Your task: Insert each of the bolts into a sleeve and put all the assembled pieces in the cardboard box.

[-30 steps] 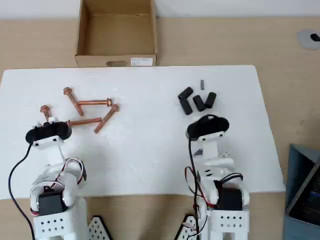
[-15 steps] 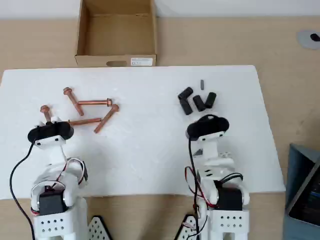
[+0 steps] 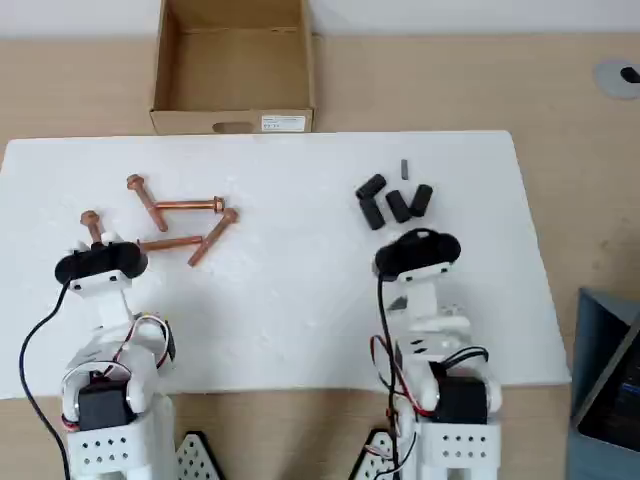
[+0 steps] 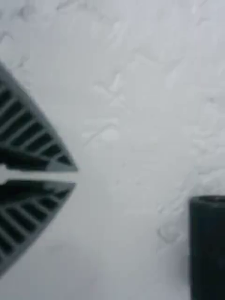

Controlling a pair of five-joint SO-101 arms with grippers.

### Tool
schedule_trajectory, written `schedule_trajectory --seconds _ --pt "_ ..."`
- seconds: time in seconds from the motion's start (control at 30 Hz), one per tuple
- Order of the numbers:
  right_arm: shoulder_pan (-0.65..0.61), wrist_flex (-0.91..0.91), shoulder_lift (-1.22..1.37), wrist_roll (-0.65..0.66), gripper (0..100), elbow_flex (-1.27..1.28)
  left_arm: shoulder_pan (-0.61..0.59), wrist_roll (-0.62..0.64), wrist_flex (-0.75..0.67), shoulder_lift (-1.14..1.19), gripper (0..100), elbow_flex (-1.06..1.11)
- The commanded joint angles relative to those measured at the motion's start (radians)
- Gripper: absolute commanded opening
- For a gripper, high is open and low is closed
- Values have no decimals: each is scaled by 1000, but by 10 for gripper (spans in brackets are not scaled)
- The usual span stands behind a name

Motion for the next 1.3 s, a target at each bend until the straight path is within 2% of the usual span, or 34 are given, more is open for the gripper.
schedule_trajectory --seconds 0.0,0.63,0.9,1.07,1.27 --pt "-15 6 -93 2 9 -59 2 0 -20 -4 2 -20" --pt "-15 68 -48 3 9 -326 5 0 -12 1 2 -293" --pt "-10 144 369 3 9 -647 12 -2 -11 51 2 -368" --pt "-8 184 657 2 9 -863 14 -3 -12 219 3 -486" --pt "-8 250 886 2 9 -1106 14 -6 -14 484 3 -664"
